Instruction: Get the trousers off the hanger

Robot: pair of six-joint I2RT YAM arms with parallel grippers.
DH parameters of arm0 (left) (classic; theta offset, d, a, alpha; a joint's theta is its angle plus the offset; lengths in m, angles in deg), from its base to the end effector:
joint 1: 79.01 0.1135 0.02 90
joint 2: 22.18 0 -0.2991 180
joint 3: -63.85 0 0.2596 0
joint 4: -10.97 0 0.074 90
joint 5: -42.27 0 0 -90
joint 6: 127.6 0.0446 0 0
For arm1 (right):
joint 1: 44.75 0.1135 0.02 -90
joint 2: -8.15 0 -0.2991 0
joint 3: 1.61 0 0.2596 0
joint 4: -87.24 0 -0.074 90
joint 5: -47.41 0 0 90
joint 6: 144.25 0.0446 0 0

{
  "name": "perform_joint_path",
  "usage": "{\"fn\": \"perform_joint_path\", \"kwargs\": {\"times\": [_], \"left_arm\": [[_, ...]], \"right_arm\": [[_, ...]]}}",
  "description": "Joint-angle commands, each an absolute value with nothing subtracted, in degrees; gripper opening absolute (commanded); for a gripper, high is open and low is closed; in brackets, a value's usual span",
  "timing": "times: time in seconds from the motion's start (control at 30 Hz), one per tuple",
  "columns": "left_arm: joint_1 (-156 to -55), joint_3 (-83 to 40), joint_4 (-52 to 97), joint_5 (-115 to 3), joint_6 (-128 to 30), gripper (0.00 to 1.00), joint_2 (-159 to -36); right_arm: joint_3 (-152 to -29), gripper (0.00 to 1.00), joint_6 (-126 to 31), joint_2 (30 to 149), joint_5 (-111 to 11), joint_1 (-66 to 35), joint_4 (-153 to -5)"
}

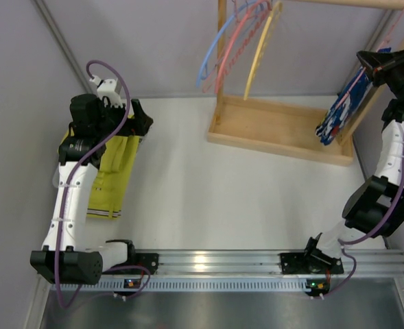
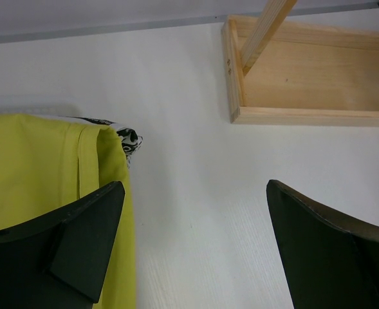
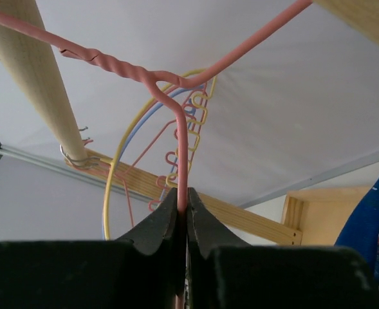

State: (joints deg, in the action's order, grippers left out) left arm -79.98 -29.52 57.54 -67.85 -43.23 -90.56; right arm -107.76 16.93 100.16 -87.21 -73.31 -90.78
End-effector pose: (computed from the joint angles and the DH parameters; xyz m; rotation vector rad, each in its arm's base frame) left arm 0.2526 -0.0196 0.4586 0.1543 1.9399 -0.4178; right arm 0.3537 -0.1568 0.4981 0.5928 1.4012 1.1289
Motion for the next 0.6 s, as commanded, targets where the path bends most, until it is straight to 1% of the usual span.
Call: {"fn": "perform_joint_path", "kwargs": {"times": [0.0, 0.03, 0.1, 0.23, 0.37, 0.57], "left_arm": [[-80.15, -29.67, 54.03, -69.08, -42.97, 0.98, -89.33], [-80.15, -29.67, 54.03, -69.35, -42.97, 0.98, -89.41], [-80.15, -29.84, 54.03, -69.70, -43.23, 0.98, -89.42], [-80.15, -30.11, 53.95, -70.40, -43.05, 0.98, -89.42], [-80.15, -30.02, 53.69, -70.23, -43.75, 0.98, -88.98], [-80.15, -26.42, 46.75, -67.42, -45.25, 0.98, -84.68]], "right_arm": [[-111.47, 0.02, 21.59, 100.35, -88.20, -72.88, -100.66], [-111.56, 0.00, 22.56, 100.35, -88.90, -72.88, -103.11], [-111.82, 0.00, 25.88, 100.53, -89.43, -72.88, -105.93], [-112.09, 0.00, 32.49, 100.53, -90.66, -72.79, -116.98], [-114.97, 0.00, 36.45, 100.88, -91.46, -72.53, -121.67], [-118.76, 0.00, 40.59, 100.36, -92.60, -71.57, -125.19]]}}
